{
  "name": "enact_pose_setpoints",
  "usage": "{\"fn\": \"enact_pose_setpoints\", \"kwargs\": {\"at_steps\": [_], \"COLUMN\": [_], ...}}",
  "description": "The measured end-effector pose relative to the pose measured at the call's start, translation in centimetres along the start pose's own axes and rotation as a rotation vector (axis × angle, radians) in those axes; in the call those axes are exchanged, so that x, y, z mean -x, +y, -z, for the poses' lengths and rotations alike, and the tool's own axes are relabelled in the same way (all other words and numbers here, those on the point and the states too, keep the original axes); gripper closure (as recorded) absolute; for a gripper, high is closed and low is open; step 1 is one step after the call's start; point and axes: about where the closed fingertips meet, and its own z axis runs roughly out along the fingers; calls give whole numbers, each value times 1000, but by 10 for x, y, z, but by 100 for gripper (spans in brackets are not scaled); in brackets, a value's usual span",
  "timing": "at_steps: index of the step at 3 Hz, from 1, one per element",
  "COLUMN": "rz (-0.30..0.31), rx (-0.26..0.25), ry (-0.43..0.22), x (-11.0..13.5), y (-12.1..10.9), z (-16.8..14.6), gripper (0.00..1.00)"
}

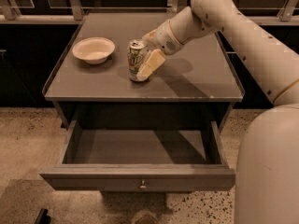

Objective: Place 7up can into top drawer

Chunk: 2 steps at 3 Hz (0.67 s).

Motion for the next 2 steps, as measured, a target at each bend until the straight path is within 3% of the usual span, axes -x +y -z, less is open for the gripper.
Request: {"fn": "enact_pose_setpoints", "kwargs": {"at_steps": [1,2], "rz": [0,0], "rx": [0,0], "ry": [0,0], "x": [0,0], "y": [0,0], "z": [0,0], "gripper": [0,19]}}
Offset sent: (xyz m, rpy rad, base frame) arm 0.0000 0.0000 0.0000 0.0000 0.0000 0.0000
